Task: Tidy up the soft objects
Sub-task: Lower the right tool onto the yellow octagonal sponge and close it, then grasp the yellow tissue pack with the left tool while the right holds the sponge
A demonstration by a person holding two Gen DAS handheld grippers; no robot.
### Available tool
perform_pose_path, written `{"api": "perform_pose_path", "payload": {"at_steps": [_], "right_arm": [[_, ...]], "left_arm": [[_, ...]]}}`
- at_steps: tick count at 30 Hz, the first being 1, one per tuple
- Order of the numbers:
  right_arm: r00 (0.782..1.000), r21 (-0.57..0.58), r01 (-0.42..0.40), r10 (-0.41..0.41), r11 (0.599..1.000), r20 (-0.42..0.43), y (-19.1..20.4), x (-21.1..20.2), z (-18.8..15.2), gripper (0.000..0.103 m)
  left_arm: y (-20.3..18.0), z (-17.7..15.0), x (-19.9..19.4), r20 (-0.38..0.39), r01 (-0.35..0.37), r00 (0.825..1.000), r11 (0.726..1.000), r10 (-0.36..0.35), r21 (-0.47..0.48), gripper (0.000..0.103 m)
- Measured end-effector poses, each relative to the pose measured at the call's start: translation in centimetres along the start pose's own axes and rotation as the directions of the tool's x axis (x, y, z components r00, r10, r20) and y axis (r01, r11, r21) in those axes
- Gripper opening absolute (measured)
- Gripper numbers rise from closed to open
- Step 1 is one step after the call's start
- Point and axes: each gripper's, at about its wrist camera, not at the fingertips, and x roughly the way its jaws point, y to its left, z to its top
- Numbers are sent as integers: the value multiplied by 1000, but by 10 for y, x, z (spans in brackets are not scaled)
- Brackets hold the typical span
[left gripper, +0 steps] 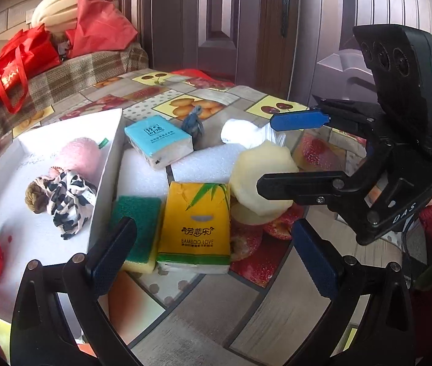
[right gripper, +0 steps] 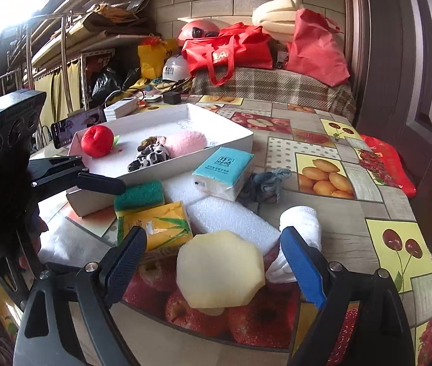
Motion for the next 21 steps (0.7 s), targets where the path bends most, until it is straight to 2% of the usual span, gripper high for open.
{"api": "perform_pose_path", "payload": {"at_steps": [2,3,6,7,8,11,14,18,21], "right_arm": [[999,-23,-2,1,1000,-54,4,10,-1,90],[996,-23,1,-3,1000,-84,4,16,-1,85],[989,10,-3,4,1000,-151,-2,28,-3,76],[987,24,-10,14,1000,-158,-5,28,-4,65],[987,34,-14,20,999,-162,-7,28,-6,60],[993,58,-16,23,998,-119,-12,17,-7,57],[998,108,5,1,994,-57,-22,4,-8,56],[999,160,1,5,987,-35,-32,1,-6,56],[1000,153,4,-1,988,-21,-30,-2,-5,56]], "left_arm": [[-1,-1,6,-34,1,999,1000,-1,-2,101],[0,-1,10,-52,-7,999,1000,6,-6,96],[-3,-2,11,-58,-10,998,1000,10,6,95],[-5,-3,10,-54,-6,998,1000,6,14,95],[-5,-4,9,-54,-2,999,1000,3,17,95],[-9,-4,10,-65,-7,998,1000,9,30,95],[-16,-4,11,-75,26,997,999,-23,39,95],[-21,-2,23,-121,-16,992,999,22,50,95],[-19,1,29,-128,-18,992,1000,21,24,95]]}}
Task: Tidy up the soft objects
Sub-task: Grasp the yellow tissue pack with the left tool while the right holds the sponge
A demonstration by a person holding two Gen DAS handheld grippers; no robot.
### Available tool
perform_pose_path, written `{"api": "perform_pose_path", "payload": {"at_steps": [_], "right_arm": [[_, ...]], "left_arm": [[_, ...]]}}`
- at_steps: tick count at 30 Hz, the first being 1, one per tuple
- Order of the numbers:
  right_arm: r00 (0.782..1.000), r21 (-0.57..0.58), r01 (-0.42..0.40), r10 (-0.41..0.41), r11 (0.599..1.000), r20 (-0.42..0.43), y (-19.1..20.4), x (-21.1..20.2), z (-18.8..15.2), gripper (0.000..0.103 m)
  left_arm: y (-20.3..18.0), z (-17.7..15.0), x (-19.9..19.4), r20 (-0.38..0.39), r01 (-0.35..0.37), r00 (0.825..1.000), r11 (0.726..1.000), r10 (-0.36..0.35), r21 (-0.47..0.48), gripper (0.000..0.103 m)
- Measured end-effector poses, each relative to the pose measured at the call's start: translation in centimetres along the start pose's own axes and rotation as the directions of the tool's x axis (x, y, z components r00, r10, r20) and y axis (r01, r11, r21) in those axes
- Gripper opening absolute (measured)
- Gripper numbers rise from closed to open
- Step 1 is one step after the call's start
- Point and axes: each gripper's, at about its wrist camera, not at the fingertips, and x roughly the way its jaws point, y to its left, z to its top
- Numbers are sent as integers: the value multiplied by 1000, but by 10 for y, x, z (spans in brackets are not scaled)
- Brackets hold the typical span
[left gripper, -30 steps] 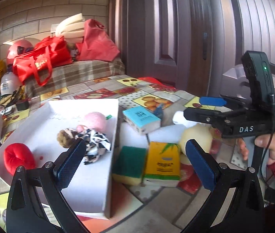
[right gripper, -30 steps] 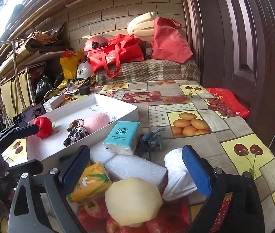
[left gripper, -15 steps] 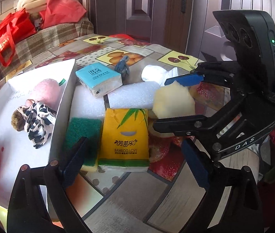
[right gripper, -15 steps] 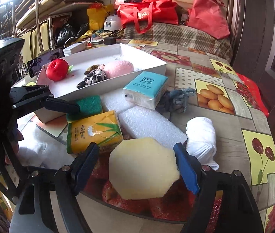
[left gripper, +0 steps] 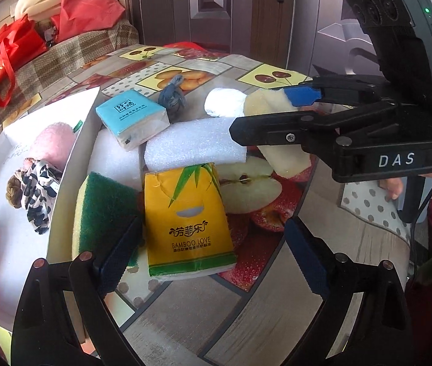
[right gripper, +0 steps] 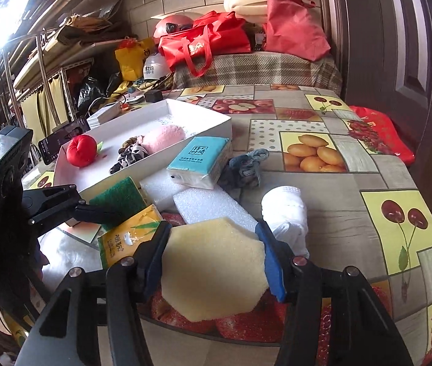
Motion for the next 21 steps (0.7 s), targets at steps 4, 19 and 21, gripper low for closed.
{"api": "perform_pose_path", "payload": {"at_steps": [4,19,21], "right_arm": [[1000,-5,8,-8,1000,16,1,-2,0,56],[999,10,14,-15,1000,42,-2,-8,0,56],[999,8,20,-20,1000,47,-1,-8,0,56]], "left_arm": [[4,5,17,-67,-19,998,999,17,-35,67],[7,1,-22,142,-85,985,994,95,-75,49],[7,-2,-31,183,-102,976,992,115,-80,49]]}}
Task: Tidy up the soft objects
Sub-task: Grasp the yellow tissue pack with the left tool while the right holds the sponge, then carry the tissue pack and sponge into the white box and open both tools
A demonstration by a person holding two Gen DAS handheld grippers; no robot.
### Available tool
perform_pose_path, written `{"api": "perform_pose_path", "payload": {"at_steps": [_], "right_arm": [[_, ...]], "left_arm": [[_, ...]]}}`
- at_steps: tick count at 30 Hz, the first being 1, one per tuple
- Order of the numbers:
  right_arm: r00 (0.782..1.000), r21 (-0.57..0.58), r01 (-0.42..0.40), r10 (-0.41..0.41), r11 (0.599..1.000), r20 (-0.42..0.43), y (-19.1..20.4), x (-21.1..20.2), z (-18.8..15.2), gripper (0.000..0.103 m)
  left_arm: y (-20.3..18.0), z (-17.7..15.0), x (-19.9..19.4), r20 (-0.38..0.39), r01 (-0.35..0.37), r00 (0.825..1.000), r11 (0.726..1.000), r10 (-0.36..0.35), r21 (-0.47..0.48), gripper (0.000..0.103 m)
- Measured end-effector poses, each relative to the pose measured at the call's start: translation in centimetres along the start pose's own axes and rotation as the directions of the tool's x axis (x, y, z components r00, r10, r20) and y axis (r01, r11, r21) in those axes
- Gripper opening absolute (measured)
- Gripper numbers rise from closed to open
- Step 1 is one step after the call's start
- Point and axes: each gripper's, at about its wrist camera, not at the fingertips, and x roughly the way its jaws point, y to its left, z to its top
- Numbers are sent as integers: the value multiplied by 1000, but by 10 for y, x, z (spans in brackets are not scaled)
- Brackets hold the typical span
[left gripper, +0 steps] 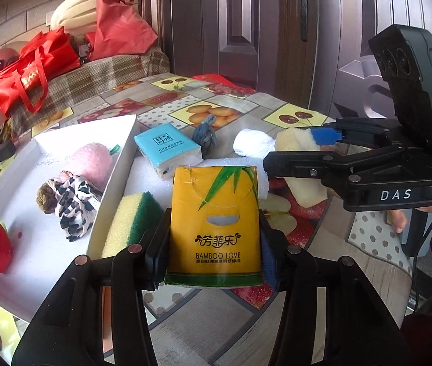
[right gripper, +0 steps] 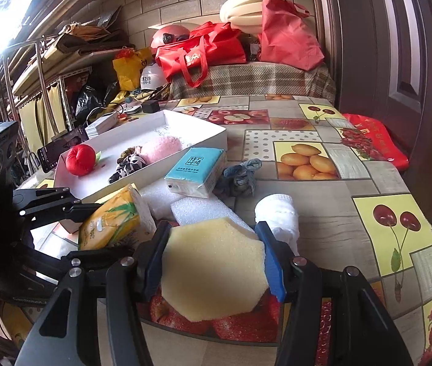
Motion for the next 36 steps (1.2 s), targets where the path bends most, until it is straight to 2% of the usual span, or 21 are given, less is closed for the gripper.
{"api": "perform_pose_path", "payload": {"at_steps": [9,12,17,20,26,29,32,36], "right_arm": [[1000,-11,15,-15,1000,14,3,-1,0,56],[1000,-10,19,-18,1000,15,2,-1,1,56],[1000,-12,27,-26,1000,16,2,-2,1,56],[999,-20,44,-44,999,18,3,-2,1,56],[996,-39,75,-74,996,40,12,-4,1,56],[994,-42,81,-77,996,82,21,-9,2,56],[985,-31,67,-61,997,160,31,-16,5,56],[969,-44,52,-40,998,244,51,-16,9,56]], "left_arm": [[17,-2,-21,99,-40,994,995,49,-87,49],[25,-3,-27,134,-82,986,990,97,-117,49],[36,-7,-40,196,-167,963,980,185,-107,49],[48,-12,-49,234,-218,943,970,238,-107,49],[81,-21,-61,245,-311,907,937,342,-156,49],[98,-27,-70,253,-362,880,912,402,-192,49],[117,-34,-78,249,-389,859,887,447,-248,49],[133,-39,-83,238,-387,850,864,470,-322,49]]}}
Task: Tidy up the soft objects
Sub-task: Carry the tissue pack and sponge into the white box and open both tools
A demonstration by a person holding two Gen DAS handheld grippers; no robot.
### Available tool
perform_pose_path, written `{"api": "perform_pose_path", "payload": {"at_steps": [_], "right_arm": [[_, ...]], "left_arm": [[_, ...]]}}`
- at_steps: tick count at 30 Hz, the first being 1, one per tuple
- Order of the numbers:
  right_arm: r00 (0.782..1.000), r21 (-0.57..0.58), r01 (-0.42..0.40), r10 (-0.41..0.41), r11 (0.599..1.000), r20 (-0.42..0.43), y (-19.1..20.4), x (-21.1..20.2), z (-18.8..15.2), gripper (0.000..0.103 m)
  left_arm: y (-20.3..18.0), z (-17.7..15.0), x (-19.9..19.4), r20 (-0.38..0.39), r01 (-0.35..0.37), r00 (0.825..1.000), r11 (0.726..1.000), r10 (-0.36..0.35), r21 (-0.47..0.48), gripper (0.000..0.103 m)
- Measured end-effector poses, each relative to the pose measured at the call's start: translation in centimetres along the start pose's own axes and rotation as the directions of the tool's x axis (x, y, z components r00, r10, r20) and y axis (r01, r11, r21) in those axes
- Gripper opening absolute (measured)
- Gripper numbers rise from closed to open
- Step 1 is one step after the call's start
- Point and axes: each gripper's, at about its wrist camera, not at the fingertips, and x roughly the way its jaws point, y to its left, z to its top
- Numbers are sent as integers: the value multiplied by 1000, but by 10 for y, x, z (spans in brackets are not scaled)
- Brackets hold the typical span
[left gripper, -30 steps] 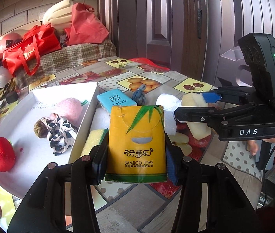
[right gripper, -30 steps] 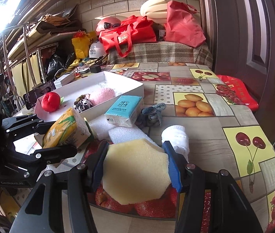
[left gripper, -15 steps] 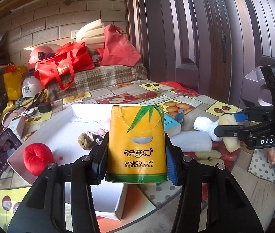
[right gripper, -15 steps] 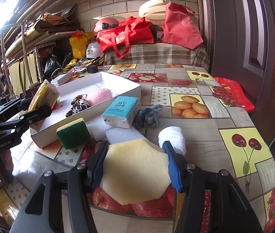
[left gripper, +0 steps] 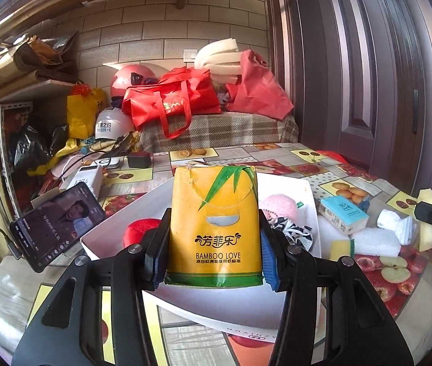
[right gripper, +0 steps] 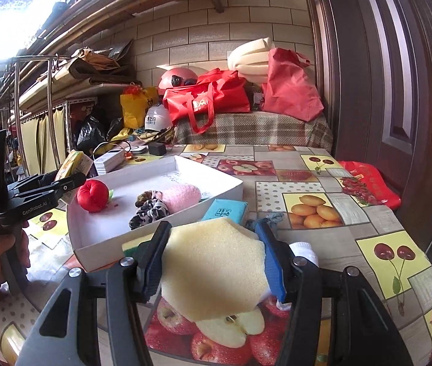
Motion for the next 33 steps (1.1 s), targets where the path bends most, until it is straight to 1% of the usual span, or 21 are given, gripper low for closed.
{"api": "perform_pose_path", "payload": {"at_steps": [4,8,18,25,30,33], "right_arm": [[999,-12,-31,31,999,30,21,9,5,56],[997,-23,-71,71,997,12,40,25,8,56],[991,-36,-129,127,991,-46,69,58,10,56],[988,-100,-151,147,984,-38,100,82,14,56],[988,-96,-151,148,984,-38,111,103,22,56],[991,-80,-130,128,988,-37,111,116,27,56]], "left_arm": [[-4,0,1,1,2,1000,1000,-2,20,49],[-7,2,7,-5,-2,1000,999,2,41,49],[7,9,31,-11,-42,999,999,42,16,49],[21,14,49,-30,-70,997,998,70,-10,49],[30,18,64,-48,-87,995,996,86,-18,50],[36,19,72,-63,-102,993,994,100,-30,50]]}}
